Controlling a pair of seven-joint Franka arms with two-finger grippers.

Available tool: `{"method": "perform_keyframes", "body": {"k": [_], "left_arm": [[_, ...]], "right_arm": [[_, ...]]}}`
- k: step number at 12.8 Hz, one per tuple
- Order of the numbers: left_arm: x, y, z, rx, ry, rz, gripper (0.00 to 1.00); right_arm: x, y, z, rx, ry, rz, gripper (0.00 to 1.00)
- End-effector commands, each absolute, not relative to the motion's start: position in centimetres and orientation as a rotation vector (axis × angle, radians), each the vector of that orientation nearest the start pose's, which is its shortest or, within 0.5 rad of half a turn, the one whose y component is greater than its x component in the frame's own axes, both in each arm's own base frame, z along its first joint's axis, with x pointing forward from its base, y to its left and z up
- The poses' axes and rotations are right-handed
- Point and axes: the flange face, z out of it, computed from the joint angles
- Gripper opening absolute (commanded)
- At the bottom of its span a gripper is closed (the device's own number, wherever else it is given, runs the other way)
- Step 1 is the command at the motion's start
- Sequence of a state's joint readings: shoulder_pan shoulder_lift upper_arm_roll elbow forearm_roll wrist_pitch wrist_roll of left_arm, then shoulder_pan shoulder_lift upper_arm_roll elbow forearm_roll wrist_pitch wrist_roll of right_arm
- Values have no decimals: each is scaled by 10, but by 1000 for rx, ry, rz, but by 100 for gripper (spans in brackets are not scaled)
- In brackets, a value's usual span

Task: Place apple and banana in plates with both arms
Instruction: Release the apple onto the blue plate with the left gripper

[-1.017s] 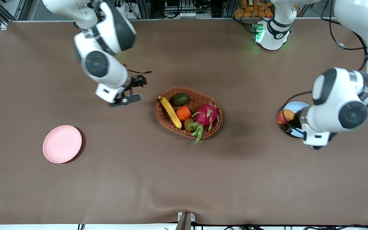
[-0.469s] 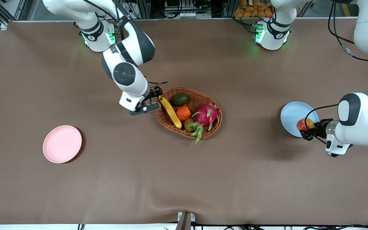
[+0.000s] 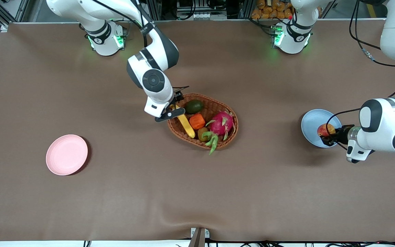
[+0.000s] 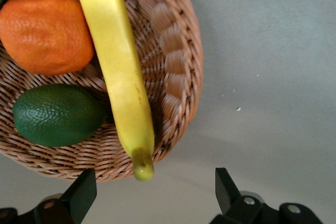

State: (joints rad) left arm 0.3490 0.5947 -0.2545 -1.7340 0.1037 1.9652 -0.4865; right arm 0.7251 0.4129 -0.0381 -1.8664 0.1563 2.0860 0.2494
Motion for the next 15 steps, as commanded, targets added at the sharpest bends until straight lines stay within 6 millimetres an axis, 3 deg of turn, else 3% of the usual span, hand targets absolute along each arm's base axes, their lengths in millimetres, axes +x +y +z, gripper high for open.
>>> {"method": "perform_keyframes", "body": {"k": [1, 3, 4, 6, 11, 12, 14, 15], "left_arm": [[616, 79, 238, -2970, -801, 512, 100], [620, 77, 256, -2971, -803, 486, 100], [622, 76, 274, -2982, -812, 446, 100], [625, 62, 320, -2995, -785, 369, 100], [641, 24, 480, -3011, -672, 347, 100], [635, 10, 500, -3017, -634, 355, 100], [611, -21, 566, -3029, -576, 209, 100], [602, -35, 589, -3034, -549, 148, 100]], "right_arm": [[468, 399, 280, -3066, -540, 336, 99], [468, 401, 277, -3069, -549, 329, 73], [469, 403, 276, -3067, -554, 312, 65], [472, 405, 267, -3065, -549, 281, 64], [472, 406, 258, -3068, -551, 279, 59], [472, 405, 256, -3069, -551, 283, 54], [472, 405, 254, -3070, -550, 285, 50], [472, 405, 254, -3070, -550, 283, 47]]}}
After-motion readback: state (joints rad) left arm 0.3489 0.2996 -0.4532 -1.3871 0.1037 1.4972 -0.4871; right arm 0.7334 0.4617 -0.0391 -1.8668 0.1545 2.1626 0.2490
